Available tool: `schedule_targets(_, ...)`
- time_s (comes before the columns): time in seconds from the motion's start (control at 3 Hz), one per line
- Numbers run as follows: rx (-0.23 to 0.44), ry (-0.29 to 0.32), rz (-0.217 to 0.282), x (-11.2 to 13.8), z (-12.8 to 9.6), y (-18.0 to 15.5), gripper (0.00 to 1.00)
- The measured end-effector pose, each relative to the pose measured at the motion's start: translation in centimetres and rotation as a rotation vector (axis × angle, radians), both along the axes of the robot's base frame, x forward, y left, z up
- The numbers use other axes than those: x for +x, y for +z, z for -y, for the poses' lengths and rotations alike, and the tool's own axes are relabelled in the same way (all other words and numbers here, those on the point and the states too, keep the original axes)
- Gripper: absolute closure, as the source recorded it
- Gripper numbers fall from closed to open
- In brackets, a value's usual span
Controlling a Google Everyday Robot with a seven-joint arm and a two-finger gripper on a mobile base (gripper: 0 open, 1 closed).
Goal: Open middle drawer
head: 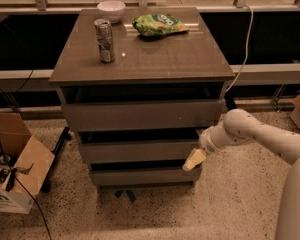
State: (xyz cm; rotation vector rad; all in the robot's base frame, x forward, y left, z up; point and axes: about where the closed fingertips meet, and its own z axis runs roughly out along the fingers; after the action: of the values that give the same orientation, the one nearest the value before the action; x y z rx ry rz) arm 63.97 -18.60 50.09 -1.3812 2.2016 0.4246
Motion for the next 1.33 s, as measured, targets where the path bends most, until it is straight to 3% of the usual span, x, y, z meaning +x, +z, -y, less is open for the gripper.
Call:
schedule_targets(0.67,0.069,-0.041,-0.036,0.9,-0.7,-3.9,0.00)
schedule_targets(1.33,0.105,-0.051,0.001,3.5,-1.6,-4.2,0.00)
